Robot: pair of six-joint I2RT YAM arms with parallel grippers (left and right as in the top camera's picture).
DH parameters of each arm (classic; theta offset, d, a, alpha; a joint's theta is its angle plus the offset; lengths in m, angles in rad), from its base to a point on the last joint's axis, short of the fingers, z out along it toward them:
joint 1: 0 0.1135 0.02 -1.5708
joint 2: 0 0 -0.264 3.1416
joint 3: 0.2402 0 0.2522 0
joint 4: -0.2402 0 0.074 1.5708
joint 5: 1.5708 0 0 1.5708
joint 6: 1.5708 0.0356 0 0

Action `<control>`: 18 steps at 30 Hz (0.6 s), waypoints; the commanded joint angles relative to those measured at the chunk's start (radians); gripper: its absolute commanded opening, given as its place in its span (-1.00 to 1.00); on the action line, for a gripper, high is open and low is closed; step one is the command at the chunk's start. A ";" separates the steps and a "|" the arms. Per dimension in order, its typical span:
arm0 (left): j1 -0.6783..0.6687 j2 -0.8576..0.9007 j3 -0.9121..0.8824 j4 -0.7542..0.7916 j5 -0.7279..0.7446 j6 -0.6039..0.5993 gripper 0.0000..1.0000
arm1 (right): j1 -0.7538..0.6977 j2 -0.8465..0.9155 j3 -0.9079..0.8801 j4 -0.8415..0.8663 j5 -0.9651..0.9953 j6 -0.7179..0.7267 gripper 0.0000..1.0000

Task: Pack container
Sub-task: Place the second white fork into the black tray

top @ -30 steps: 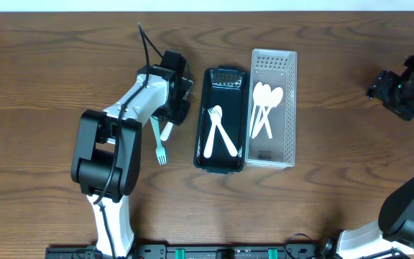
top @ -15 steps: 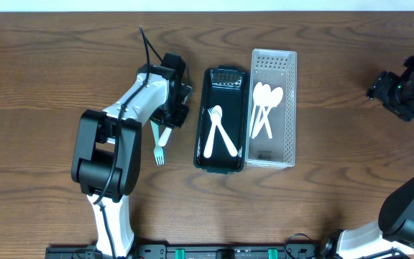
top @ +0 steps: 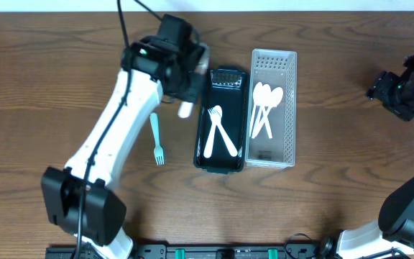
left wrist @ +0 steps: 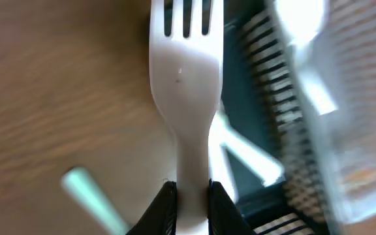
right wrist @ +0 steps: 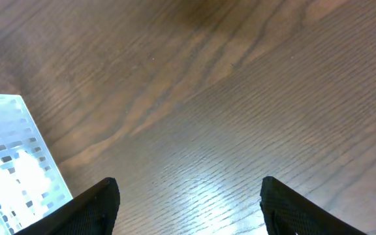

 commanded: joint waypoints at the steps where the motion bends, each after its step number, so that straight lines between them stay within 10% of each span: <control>1: -0.065 0.055 -0.018 0.039 0.063 -0.089 -0.71 | -0.010 0.009 -0.001 0.000 -0.005 -0.005 0.45; 13: -0.061 0.107 -0.005 0.064 0.056 -0.184 -0.31 | -0.010 0.009 -0.001 0.000 -0.005 -0.005 0.45; 18: 0.039 0.058 -0.005 -0.034 -0.169 -0.184 -0.09 | -0.010 0.009 -0.001 -0.001 -0.005 -0.005 0.46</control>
